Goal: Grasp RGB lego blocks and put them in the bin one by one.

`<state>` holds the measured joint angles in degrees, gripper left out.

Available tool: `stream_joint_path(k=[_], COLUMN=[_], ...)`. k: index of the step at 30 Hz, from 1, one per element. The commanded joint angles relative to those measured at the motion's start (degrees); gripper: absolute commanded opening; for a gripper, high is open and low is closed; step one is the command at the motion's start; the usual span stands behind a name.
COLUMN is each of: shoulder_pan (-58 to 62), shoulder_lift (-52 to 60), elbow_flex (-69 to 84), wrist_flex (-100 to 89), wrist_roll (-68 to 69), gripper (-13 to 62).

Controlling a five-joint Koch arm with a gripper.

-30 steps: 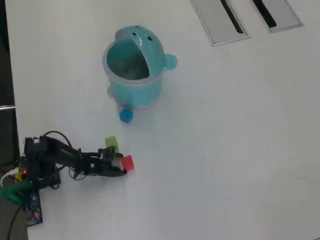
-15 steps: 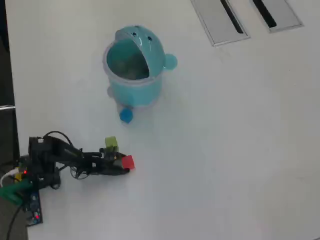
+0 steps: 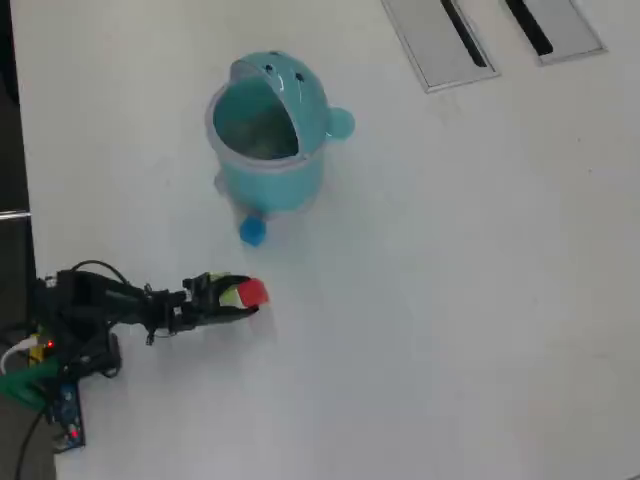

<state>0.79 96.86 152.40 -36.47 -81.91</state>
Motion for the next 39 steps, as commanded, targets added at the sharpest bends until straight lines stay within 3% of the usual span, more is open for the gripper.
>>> stream_joint_path(k=[1,12,23,24,25,39], shoulder_pan=[-1.0,-8.6,-13.8,-14.0,-15.0,-35.3], shoulder_lift=[5.1,21.4,25.6,25.8,27.4,26.2], elbow_flex=[-1.5,-1.1,-3.4,-3.6,-4.9,-22.1], wrist_flex=[-6.8,-7.3,-7.0,-6.9,-6.9,9.8], wrist_roll=[4.0,14.9,19.1,19.8,22.9,13.5], gripper=[9.9,9.9,9.8,7.1,-3.3,-3.5])
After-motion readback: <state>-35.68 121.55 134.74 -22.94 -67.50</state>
